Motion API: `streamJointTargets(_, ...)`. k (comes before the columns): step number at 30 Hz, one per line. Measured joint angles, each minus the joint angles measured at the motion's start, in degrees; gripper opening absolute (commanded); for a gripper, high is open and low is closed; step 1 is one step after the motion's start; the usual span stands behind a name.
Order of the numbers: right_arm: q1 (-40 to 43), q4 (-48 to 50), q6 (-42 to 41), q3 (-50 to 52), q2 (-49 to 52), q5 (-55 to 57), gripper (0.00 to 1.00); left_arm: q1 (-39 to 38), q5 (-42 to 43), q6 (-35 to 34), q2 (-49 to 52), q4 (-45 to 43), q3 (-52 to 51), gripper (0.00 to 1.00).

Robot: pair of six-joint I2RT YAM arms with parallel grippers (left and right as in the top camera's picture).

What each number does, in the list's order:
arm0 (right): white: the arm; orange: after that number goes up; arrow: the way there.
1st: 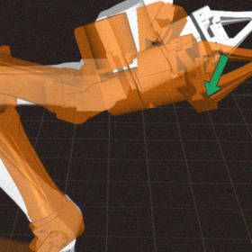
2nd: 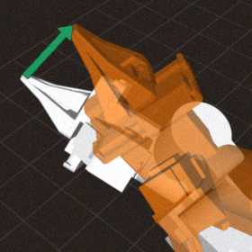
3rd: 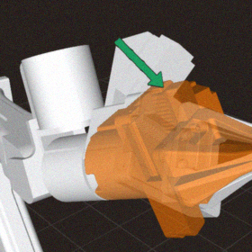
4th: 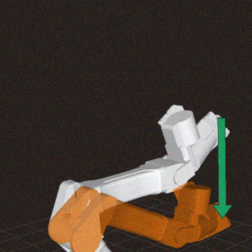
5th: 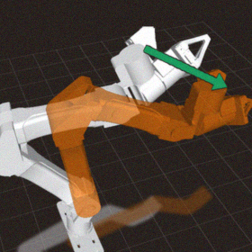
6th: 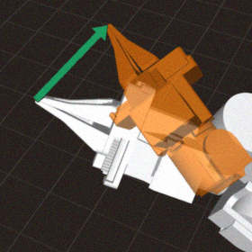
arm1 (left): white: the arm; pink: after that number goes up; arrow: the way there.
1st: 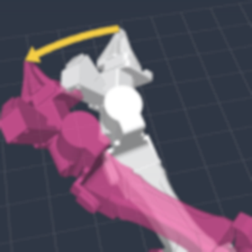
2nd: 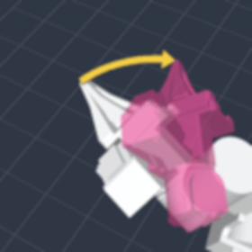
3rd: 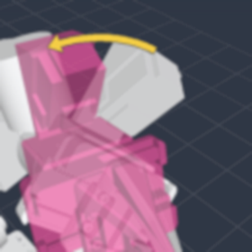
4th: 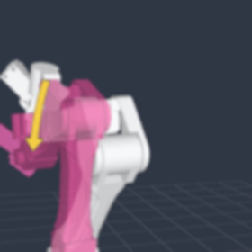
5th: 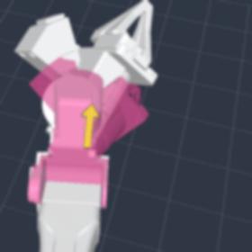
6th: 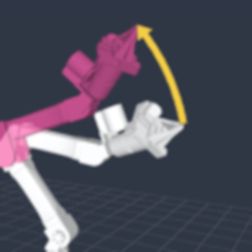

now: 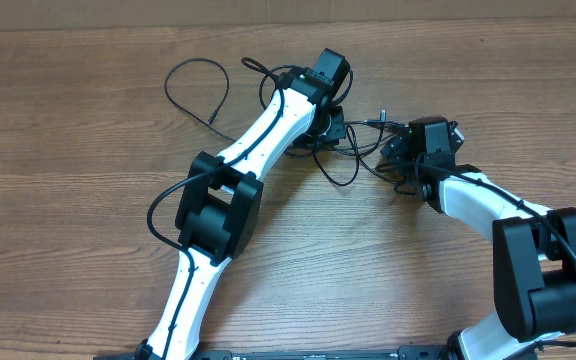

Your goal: Untangle cables

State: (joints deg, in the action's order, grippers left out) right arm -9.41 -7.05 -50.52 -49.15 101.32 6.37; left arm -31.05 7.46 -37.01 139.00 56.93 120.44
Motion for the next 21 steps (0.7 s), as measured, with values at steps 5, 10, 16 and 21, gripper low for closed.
streamJointTargets(5, 0.0, 0.0, 0.0, 0.0, 0.0, 0.0, 0.81, 0.0, 0.6, -0.4, 0.0, 0.2, 0.0, 0.25)
streamJointTargets(10, 0.0, 0.0, 0.0, 0.0, 0.0, 0.0, 0.81, 0.0, 0.9, -1.5, 0.0, 0.0, -0.6, 0.28)
streamJointTargets(16, 0.0, 0.0, 0.0, 0.0, 0.0, 0.0, 0.81, 0.0, 1.3, -3.2, 0.0, -3.6, -3.3, 0.27)
streamJointTargets(21, 0.0, 0.0, 0.0, 0.0, 0.0, 0.0, 0.81, 0.0, 1.5, -3.4, 0.0, -4.9, -4.1, 0.26)
